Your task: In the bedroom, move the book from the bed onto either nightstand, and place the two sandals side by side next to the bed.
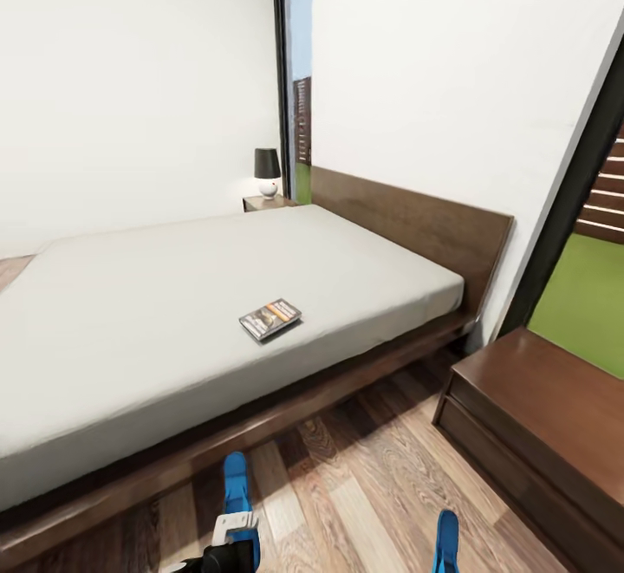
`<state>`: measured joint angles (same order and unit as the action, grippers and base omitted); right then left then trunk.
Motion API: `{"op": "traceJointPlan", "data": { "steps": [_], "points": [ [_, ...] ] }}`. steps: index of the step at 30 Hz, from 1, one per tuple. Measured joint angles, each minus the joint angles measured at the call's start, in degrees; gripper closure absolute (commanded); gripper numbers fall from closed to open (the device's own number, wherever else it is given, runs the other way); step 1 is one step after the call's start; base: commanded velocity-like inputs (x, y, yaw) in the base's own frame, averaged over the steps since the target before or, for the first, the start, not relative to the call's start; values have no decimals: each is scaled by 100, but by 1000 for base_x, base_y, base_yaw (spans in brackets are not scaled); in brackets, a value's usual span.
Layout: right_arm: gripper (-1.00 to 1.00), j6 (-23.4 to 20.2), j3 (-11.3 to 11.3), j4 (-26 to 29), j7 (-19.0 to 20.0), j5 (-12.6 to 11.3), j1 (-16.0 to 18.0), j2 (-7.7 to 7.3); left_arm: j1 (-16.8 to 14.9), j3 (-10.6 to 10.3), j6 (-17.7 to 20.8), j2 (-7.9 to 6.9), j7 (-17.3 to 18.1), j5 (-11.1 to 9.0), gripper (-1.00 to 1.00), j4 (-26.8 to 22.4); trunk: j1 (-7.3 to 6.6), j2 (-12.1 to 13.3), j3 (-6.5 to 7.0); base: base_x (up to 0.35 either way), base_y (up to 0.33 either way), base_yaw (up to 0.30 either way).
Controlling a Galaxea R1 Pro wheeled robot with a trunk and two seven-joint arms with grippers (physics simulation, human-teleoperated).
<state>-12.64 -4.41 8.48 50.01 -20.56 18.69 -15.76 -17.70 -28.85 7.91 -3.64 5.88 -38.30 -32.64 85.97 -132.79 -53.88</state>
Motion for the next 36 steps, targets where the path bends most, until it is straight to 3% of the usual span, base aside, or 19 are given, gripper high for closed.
{"op": "traceJointPlan", "data": {
  "steps": [36],
  "points": [
    [100,0,0,7,0,0,0,-6,0,0,0,-1,0,2,100,0,0,0,0,0,0,291]
  ]
}}
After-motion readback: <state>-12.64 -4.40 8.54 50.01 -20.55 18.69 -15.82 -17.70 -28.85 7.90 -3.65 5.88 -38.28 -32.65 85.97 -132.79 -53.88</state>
